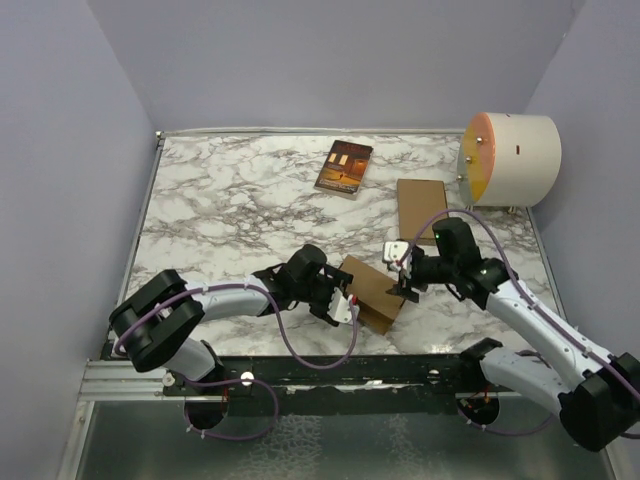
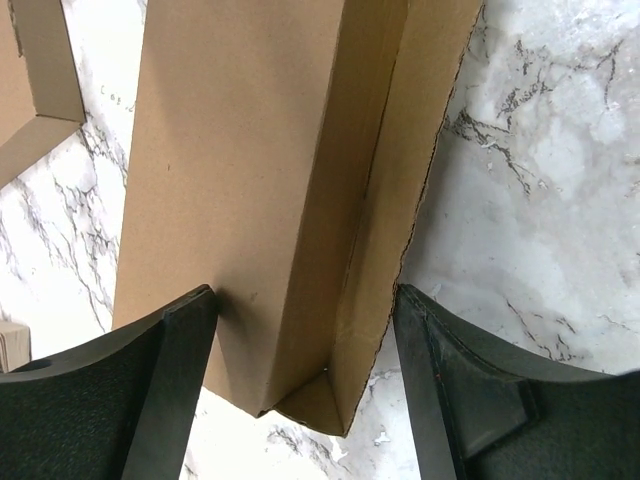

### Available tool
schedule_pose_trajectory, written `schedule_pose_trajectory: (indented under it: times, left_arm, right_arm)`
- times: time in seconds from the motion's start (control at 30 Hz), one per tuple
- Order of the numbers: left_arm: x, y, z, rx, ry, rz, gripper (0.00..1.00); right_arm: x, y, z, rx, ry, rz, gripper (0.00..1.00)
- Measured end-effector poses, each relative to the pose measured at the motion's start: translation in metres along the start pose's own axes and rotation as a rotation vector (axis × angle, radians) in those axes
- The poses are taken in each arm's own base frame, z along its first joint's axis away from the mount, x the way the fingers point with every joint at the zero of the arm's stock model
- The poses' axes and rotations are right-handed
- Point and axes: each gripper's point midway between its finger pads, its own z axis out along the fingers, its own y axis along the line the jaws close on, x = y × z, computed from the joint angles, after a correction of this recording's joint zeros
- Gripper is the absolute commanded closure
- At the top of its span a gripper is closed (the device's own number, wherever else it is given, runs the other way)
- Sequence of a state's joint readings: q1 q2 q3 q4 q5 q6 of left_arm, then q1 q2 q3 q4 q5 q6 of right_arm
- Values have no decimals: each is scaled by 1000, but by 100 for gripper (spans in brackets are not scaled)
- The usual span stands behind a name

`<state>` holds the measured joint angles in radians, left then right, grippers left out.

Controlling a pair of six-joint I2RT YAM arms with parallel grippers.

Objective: Fold the paper box

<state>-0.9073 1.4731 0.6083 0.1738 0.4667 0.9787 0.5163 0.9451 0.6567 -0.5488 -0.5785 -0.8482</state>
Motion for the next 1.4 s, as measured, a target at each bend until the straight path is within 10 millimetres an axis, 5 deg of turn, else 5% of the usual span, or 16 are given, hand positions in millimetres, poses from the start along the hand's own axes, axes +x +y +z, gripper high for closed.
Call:
schedule_pose_trajectory:
  times: [0.23, 0.37, 0.67, 0.87, 1.07, 1.17, 1.4]
  left_arm:
    - [-2, -7, -4, 14, 9, -17, 16]
    - [-3, -13, -6, 21, 18, -15, 1]
    - [-14, -9, -21, -26, 28, -45, 1]
    - [-56, -3, -29, -92, -51, -55, 1]
    - [-117, -31, -7, -73, -101, -37, 1]
    - [-132, -44, 9, -57, -83, -22, 1]
    - [-105, -52, 44, -55, 63, -27, 1]
  right_arm:
    - [5, -43, 1, 18, -79, 413, 27]
    - [22, -56, 8, -18, -85, 603, 27]
    - [37, -50, 22, -136, -93, 771, 30]
    - [44, -47, 35, -236, -89, 804, 35]
    - [49, -39, 37, -267, -73, 827, 36]
    - [49, -39, 37, -268, -72, 824, 36]
    - [49, -39, 37, -267, -72, 821, 37]
